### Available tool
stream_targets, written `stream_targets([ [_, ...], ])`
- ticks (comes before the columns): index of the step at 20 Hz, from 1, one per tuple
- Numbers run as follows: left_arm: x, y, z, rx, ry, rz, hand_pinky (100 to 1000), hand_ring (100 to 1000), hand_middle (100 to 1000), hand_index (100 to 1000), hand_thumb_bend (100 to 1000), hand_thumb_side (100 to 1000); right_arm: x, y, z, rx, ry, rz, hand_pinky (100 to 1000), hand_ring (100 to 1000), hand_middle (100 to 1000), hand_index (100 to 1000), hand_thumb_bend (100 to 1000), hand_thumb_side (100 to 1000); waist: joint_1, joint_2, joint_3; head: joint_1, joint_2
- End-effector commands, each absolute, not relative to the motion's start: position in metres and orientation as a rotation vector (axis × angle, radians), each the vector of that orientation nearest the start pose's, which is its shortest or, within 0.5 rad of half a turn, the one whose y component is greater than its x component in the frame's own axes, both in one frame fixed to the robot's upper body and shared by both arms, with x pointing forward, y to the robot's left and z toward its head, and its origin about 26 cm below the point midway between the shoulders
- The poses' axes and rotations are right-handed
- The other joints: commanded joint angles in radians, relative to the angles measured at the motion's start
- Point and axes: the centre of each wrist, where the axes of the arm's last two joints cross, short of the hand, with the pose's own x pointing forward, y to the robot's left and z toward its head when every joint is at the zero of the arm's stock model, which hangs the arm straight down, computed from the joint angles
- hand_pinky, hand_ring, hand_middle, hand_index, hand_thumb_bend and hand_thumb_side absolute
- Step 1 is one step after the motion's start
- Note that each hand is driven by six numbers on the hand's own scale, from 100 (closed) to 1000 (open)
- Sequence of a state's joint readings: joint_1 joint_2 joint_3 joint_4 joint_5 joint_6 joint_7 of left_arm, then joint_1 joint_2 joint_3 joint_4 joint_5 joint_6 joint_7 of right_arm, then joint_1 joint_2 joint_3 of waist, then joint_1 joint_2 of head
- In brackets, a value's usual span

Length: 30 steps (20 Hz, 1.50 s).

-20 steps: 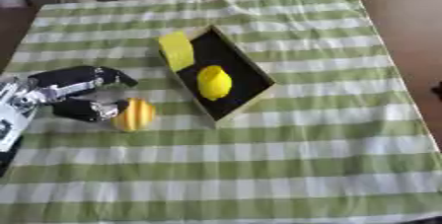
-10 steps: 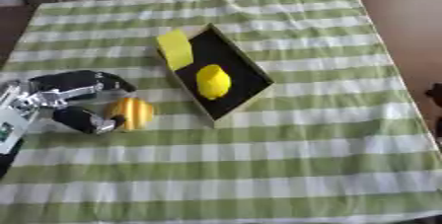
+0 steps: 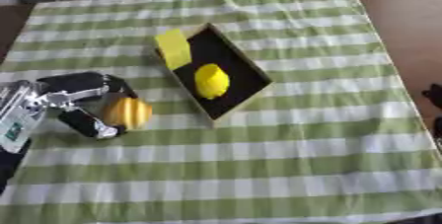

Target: Pick up objects on the table and place them in the box.

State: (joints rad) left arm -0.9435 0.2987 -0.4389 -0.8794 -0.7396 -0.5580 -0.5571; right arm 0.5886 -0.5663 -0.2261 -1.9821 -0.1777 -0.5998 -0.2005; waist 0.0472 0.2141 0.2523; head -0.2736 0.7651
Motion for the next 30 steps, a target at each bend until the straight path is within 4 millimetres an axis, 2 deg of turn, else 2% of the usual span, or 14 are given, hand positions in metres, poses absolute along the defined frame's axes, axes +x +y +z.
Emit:
stream_targets([
  [1, 0.475, 0.178, 0.156, 0.146, -1.231, -2.656, 909, 865, 705, 845, 409, 321, 0.13, -0.412, 0.07, -0.514, -2.063, 0.235, 1000, 1000, 789, 1000, 100, 470, -0.003, -0.012, -0.003, 0.002, 0.005],
  [2, 0.475, 0.178, 0.158, 0.151, -1.238, -2.655, 890, 848, 679, 831, 436, 272, 0.13, -0.412, 0.07, -0.513, -2.062, 0.235, 1000, 1000, 789, 1000, 100, 470, -0.003, -0.012, -0.003, 0.002, 0.005],
  [5, 0.475, 0.178, 0.164, 0.16, -1.279, -2.641, 856, 809, 633, 795, 382, 285, 0.129, -0.411, 0.069, -0.512, -2.057, 0.234, 1000, 1000, 788, 1000, 100, 470, -0.003, -0.013, -0.002, 0.003, 0.005],
  [7, 0.474, 0.176, 0.17, 0.164, -1.329, -2.629, 840, 789, 618, 776, 328, 284, 0.129, -0.411, 0.069, -0.513, -2.055, 0.233, 1000, 1000, 788, 1000, 100, 470, -0.004, -0.013, -0.001, 0.002, 0.005],
  [8, 0.473, 0.175, 0.174, 0.167, -1.36, -2.622, 832, 777, 609, 765, 262, 274, 0.129, -0.411, 0.068, -0.514, -2.056, 0.232, 1000, 1000, 788, 1000, 100, 470, -0.004, -0.013, -0.001, 0.002, 0.005],
  [11, 0.47, 0.171, 0.186, 0.166, -1.472, -2.596, 826, 765, 604, 757, 147, 258, 0.128, -0.41, 0.067, -0.517, -2.058, 0.231, 1000, 1000, 788, 1000, 100, 470, -0.006, -0.015, -0.001, 0.001, 0.005],
  [13, 0.468, 0.168, 0.194, 0.157, -1.543, -2.58, 819, 756, 597, 749, 100, 249, 0.127, -0.41, 0.066, -0.518, -2.056, 0.23, 1000, 1000, 788, 1000, 100, 470, -0.007, -0.016, -0.001, 0.003, 0.005],
  [18, 0.461, 0.169, 0.221, 0.171, -1.813, -2.463, 784, 716, 563, 712, 117, 212, 0.126, -0.408, 0.064, -0.521, -2.052, 0.217, 1000, 1000, 788, 1000, 100, 470, -0.011, -0.017, 0.002, 0.005, 0.005],
  [20, 0.458, 0.167, 0.232, 0.185, -1.961, -2.384, 781, 712, 566, 713, 167, 185, 0.126, -0.408, 0.064, -0.522, -2.054, 0.211, 1000, 1000, 788, 1000, 100, 470, -0.015, -0.017, 0.001, 0.008, 0.005],
  [21, 0.455, 0.163, 0.236, 0.192, -2.036, -2.343, 770, 704, 558, 705, 226, 157, 0.126, -0.408, 0.064, -0.521, -2.057, 0.208, 1000, 1000, 788, 1000, 100, 470, -0.019, -0.016, -0.001, 0.009, 0.005],
  [22, 0.454, 0.16, 0.239, 0.201, -2.091, -2.309, 759, 698, 556, 704, 221, 148, 0.126, -0.408, 0.064, -0.519, -2.061, 0.208, 1000, 1000, 788, 1000, 100, 470, -0.023, -0.016, -0.003, 0.01, 0.005],
  [24, 0.453, 0.155, 0.237, 0.212, -2.145, -2.255, 749, 691, 554, 703, 184, 143, 0.127, -0.407, 0.064, -0.513, -2.071, 0.212, 1000, 1000, 788, 1000, 100, 470, -0.032, -0.014, -0.01, 0.021, 0.005],
  [27, 0.454, 0.145, 0.237, 0.256, -2.181, -2.214, 736, 687, 556, 706, 262, 127, 0.129, -0.406, 0.064, -0.5, -2.095, 0.215, 1000, 1000, 788, 1000, 100, 470, -0.046, -0.009, -0.025, 0.05, 0.005],
  [30, 0.453, 0.135, 0.235, 0.314, -2.194, -2.192, 736, 690, 556, 707, 288, 118, 0.132, -0.405, 0.066, -0.479, -2.126, 0.213, 1000, 1000, 789, 1000, 100, 470, -0.061, -0.003, -0.042, 0.08, 0.005],
])
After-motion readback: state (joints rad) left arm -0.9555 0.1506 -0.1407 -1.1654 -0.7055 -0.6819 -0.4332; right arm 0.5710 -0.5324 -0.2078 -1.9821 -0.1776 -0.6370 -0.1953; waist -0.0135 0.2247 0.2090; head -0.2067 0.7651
